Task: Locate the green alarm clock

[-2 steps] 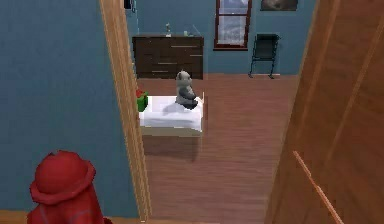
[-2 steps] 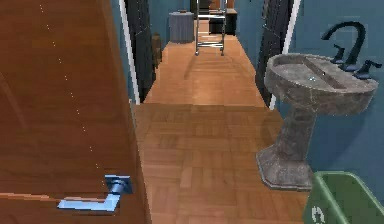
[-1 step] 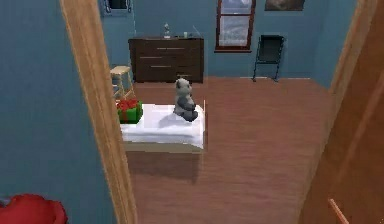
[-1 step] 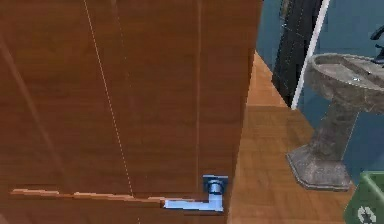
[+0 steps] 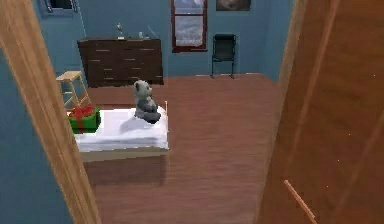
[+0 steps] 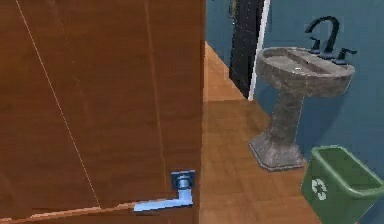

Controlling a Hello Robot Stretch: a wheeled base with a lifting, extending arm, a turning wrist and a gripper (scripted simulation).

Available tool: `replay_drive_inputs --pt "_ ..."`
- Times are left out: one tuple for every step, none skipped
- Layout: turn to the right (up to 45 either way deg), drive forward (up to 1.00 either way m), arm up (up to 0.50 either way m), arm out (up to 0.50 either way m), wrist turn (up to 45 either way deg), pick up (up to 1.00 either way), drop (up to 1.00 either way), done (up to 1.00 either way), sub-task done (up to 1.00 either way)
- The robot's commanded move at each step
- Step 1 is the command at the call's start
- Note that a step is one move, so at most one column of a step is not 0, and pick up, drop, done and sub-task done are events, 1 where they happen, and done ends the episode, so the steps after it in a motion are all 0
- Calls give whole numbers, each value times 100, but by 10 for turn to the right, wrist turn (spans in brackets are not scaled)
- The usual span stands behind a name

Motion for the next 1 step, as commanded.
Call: replay_drive_inputs --pt "0 100 0 0 0 0 0 0 0"
